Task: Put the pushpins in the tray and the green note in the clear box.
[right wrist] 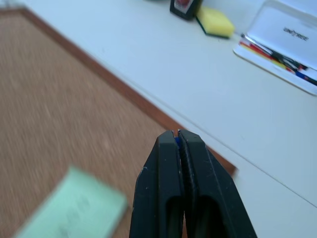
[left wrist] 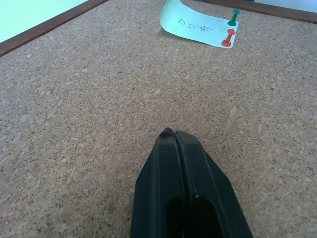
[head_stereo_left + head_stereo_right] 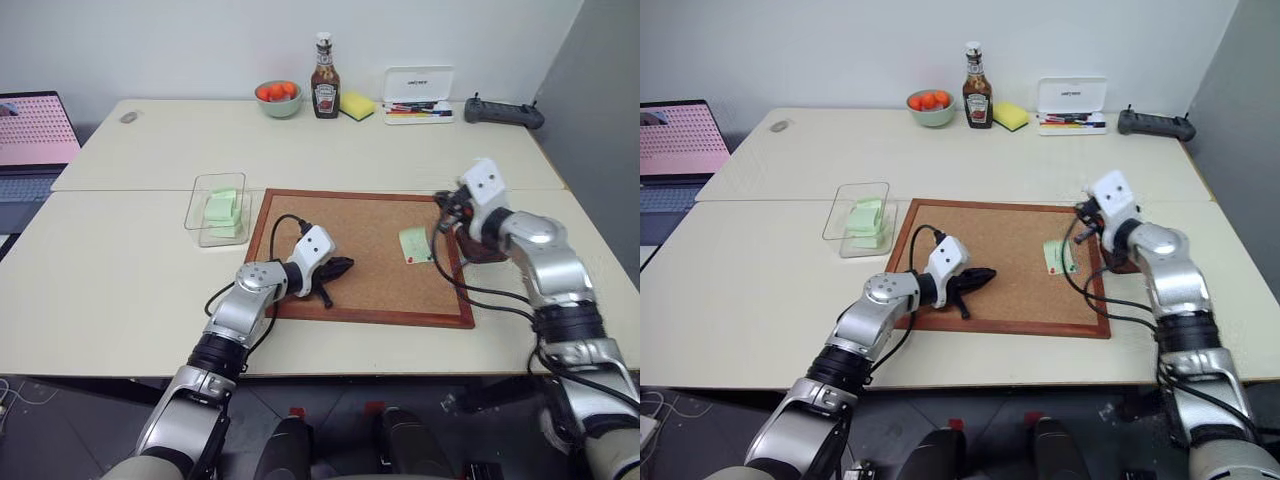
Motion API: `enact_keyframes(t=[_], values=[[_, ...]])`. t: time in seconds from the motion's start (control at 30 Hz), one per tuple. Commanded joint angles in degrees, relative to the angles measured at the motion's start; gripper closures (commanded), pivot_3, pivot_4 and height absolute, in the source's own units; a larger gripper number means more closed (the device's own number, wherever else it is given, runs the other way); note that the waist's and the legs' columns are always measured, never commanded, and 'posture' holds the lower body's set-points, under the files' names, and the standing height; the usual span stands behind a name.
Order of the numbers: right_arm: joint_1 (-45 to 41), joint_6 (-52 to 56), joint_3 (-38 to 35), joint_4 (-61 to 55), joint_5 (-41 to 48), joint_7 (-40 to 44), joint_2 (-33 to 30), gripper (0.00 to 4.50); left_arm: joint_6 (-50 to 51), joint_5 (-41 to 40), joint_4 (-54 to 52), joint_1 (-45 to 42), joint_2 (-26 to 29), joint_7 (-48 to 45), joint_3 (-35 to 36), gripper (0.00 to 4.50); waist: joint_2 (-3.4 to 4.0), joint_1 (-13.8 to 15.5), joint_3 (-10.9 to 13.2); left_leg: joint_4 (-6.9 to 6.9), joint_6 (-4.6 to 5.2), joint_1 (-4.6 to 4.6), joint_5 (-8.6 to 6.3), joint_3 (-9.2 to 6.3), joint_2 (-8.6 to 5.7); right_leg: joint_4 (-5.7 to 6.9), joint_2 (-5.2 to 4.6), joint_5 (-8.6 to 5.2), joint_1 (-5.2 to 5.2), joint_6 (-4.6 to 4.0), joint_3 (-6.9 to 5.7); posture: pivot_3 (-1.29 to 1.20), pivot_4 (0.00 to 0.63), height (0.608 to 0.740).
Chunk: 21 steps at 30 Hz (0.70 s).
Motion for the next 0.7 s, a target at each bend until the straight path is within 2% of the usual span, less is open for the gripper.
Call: enact_keyframes(t=[0.03, 0.17, 0.37, 0.7], values=[[4.30, -0.68, 0.36, -3.87, -3.99, 0.92, -5.56, 4.49, 0.96, 1.36, 1.75, 1.30, 0.20, -0.68, -1.49, 4.50, 0.01, -0.13, -0.01, 0.00, 0.00, 0.00, 0.00, 0.02, -0.01, 0.00, 0.00, 0.00, 0.00, 0.00, 0.01, 0.00, 0.150, 0.740], [7.36, -2.87, 2.35, -3.21, -7.99, 0.57, -8.77, 4.49, 0.70, 1.52, 2.13, 0.91, 0.09, -0.95, -1.71, 4.50, 0.10, -0.22, -0.06, 0.02, 0.01, 0.08, 0.00, 0.08, 0.00, 0.01, 0.00, 0.01, 0.03, 0.02, 0.05, 0.00, 0.150, 0.740], [7.86, -4.23, 3.50, -0.01, -10.42, -0.34, -8.75, 4.49, 0.45, 1.65, 2.48, 0.52, -0.10, -1.14, -1.88, 4.50, 0.10, -0.10, -0.07, 0.06, 0.00, 0.06, 0.00, 0.08, -0.01, -0.01, 0.00, 0.03, 0.05, 0.07, 0.06, 0.00, 0.150, 0.740], [5.87, -5.63, 3.41, 4.04, -11.26, -1.16, -8.53, 2.56, 0.72, 1.75, 1.87, 0.86, 0.31, -1.11, -1.88, 4.50, 0.10, -0.09, -0.07, 0.05, 0.00, 0.06, 0.00, 0.08, -0.01, -0.03, 0.00, 0.03, 0.06, 0.07, 0.06, 0.00, 0.150, 0.740]])
